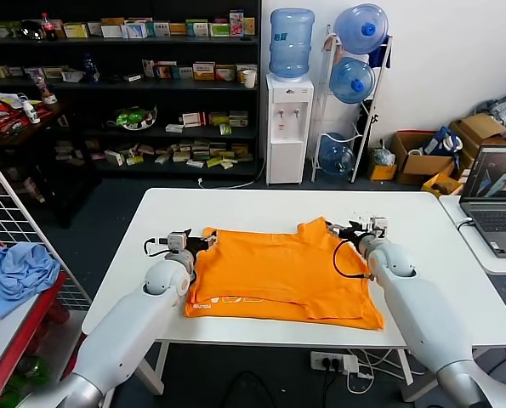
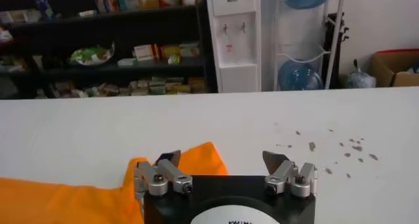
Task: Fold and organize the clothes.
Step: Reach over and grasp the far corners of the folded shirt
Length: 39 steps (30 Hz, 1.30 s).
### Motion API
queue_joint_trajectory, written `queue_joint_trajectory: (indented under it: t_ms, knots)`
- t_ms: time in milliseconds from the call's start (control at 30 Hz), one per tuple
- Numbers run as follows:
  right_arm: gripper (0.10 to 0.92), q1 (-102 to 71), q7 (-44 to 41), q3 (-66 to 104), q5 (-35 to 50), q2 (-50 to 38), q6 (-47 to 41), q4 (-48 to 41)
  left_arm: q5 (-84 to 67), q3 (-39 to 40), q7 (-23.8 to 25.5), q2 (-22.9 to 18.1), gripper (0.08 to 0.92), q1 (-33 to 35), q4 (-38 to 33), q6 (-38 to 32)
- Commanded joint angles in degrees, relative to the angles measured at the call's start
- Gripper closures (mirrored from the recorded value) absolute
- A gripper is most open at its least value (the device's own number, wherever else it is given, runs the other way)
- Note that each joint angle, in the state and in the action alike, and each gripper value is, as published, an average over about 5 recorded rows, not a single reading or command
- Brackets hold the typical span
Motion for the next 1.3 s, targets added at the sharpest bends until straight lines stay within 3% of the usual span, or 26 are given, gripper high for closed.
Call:
queue_joint_trajectory:
  t_ms: [33, 267, 533, 833, 1100, 1300]
  knots:
    - [0.214, 3.1, -2.1, -0.1, -1.6, 3.2, 0.5, -8.3, 1.8, 1.0, 1.8, -3.4, 0.177, -4.2, 9.4, -1.9]
    - [0.398, 2.7, -2.1, 0.6, -3.1, 4.2, 1.2, -9.2, 3.1, 1.1, 3.6, -3.8, 0.209, -3.8, 10.8, -2.4]
    - [0.614, 3.2, -2.4, 0.3, -3.8, 4.7, 1.9, -9.3, 3.7, 0.9, 4.0, -3.8, 0.432, -2.8, 10.4, -0.3]
    - [0.865, 2.1, -3.8, 0.1, -6.7, 4.6, 4.9, -7.7, 3.0, 0.9, 4.7, -2.5, 0.692, -1.0, 7.5, -2.5]
    - [0.901, -2.3, -0.1, -0.1, -5.1, 1.9, 5.3, 2.3, 2.7, -0.2, 5.1, 0.4, 0.897, 2.5, 2.1, -5.8]
    - [0.901, -10.7, 4.7, 0.3, -4.3, -2.6, 3.9, 18.0, 2.0, -1.8, 4.5, 3.7, 0.907, 6.4, -5.2, -6.7]
